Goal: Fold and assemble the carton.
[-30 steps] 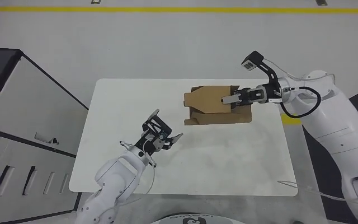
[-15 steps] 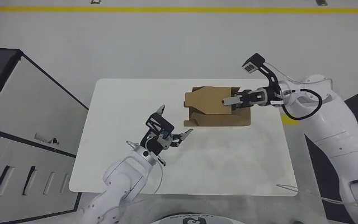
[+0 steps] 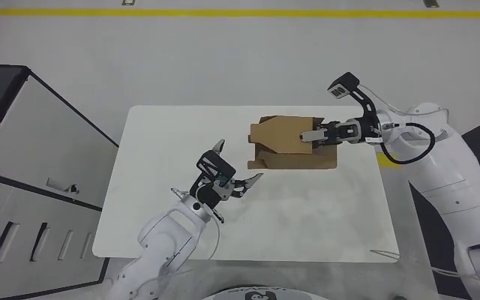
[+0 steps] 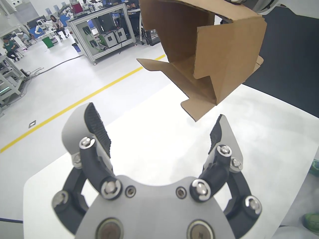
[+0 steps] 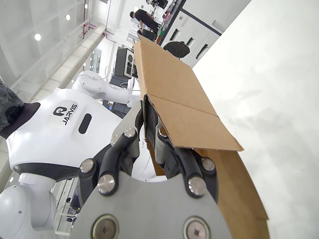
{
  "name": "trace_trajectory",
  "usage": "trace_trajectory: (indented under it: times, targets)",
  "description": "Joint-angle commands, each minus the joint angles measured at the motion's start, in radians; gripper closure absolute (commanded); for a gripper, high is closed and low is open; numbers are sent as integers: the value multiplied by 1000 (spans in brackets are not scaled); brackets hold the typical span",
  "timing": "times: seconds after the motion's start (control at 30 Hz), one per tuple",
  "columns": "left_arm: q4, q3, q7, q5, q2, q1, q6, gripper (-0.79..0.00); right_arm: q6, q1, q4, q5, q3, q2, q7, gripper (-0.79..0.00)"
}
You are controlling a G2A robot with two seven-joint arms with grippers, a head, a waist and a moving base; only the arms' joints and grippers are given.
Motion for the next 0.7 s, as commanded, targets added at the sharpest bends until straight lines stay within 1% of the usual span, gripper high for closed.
trace_trajectory:
  times: [0.0, 0.67]
  targets:
    - [-4, -2, 1, 4, 1, 1, 4, -785, 7, -4, -6, -1, 1, -1, 9, 0]
    - [-4, -12, 11, 19, 4, -9, 17, -785, 93, -13, 4, 52, -13, -26, 121, 0]
